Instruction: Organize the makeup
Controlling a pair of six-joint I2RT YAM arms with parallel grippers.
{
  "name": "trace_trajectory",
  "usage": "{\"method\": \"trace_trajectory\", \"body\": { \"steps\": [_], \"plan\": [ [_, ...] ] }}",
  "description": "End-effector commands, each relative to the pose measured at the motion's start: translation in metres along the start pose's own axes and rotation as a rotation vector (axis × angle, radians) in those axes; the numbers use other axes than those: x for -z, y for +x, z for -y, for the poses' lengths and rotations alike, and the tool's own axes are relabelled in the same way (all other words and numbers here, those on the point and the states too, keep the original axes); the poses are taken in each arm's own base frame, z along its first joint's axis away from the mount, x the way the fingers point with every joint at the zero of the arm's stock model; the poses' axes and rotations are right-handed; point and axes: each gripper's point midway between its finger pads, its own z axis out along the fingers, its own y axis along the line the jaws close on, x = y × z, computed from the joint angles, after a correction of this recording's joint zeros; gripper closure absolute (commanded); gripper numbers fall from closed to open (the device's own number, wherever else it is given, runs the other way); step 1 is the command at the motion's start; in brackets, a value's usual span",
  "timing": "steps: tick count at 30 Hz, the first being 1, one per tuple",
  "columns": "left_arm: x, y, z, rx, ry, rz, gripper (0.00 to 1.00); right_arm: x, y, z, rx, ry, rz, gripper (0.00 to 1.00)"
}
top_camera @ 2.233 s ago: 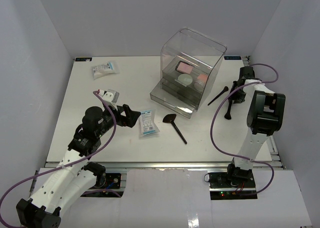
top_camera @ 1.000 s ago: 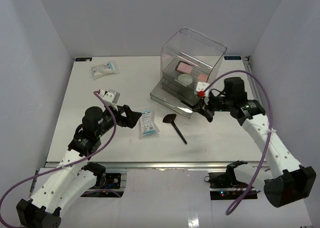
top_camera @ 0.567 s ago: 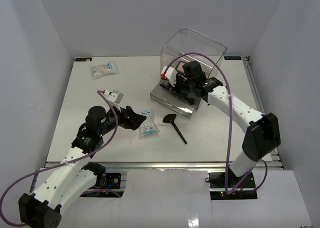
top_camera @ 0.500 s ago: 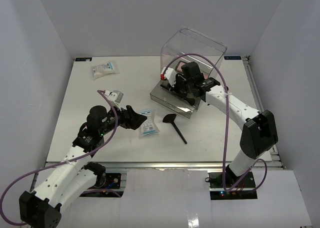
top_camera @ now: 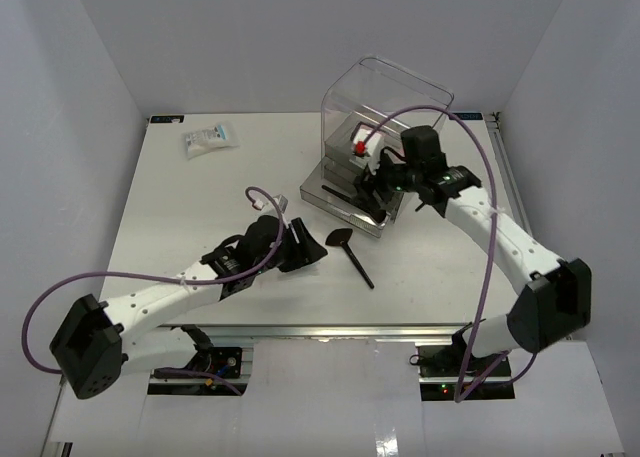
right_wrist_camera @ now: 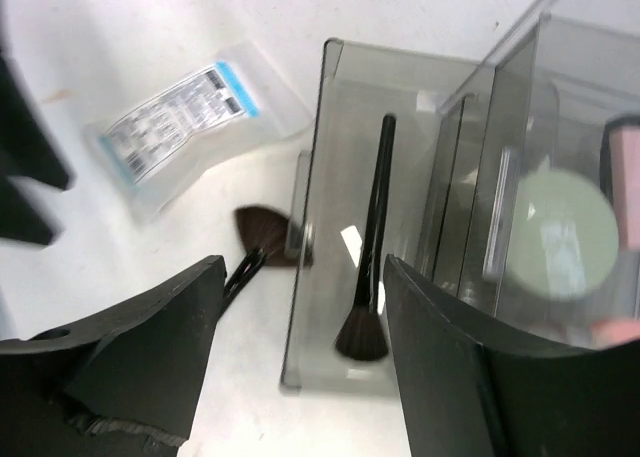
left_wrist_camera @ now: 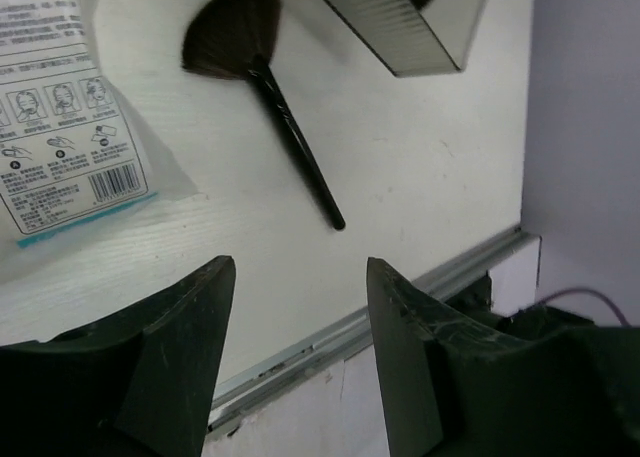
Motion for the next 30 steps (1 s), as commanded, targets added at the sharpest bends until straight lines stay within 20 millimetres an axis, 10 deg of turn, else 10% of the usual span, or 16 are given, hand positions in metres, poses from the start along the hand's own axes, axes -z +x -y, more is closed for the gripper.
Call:
{"method": "trace_trajectory", "body": {
  "steps": [1, 8, 30],
  "plan": [
    [-0.018, -0.013, 0.004, 0.213, -0.169, 0.102, 0.45, 0.053, 0.004, -0.037, -0.084, -0.184, 0.163, 0.30],
    [-0.070, 0.011, 0.001, 0.254, -0.479, 0.043, 0.49, 0.121, 0.020, -0.027, -0.109, -0.094, 0.319, 0.30],
    [-0.143, 0.065, -0.013, 0.221, -0.682, -0.102, 0.45, 0.134, 0.032, -0.022, -0.146, -0.030, 0.327, 0.29]
  ]
}}
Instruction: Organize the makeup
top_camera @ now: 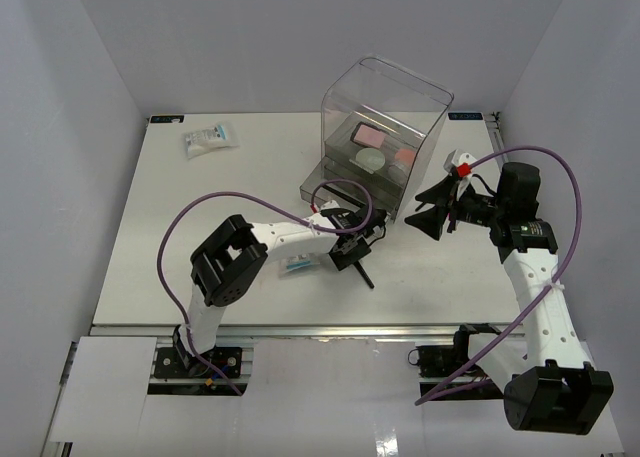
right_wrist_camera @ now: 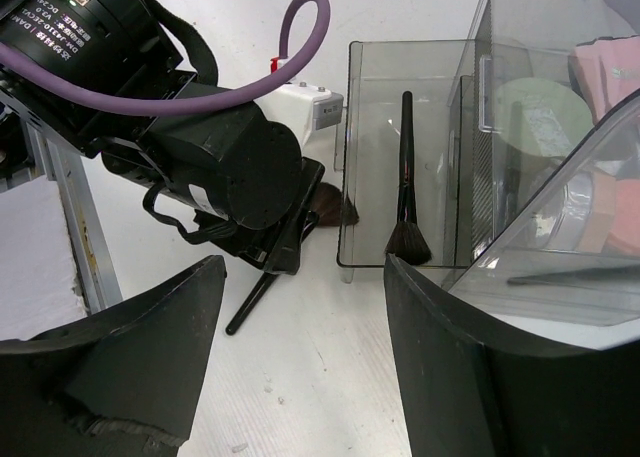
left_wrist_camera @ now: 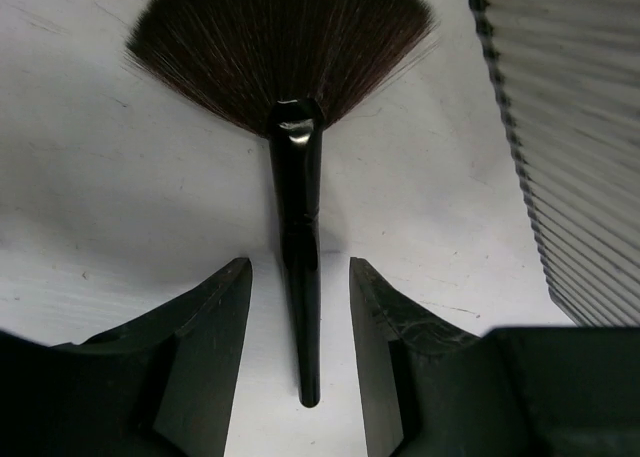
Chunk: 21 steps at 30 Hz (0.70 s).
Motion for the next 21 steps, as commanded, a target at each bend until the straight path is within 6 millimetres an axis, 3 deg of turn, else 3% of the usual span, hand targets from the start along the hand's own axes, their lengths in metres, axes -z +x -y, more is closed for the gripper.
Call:
{"method": "trace_trajectory", "body": {
  "steps": [1, 14, 21],
  "plan": [
    [-0.003, 0.008, -0.009, -0.008, -0.050, -0.026, 0.45, -0.001, 0.000, -0.001, 0.000, -0.018, 0.016, 0.29],
    [-0.015, 0.032, -0.091, -0.177, -0.298, -0.125, 0.53, -0.002, 0.004, 0.001, -0.011, -0.010, 0.011, 0.29],
    [-0.005, 0.025, -0.115, -0.225, -0.326, -0.106, 0.57, -0.003, 0.005, 0.002, -0.014, -0.006, 0.009, 0.29]
  ]
}}
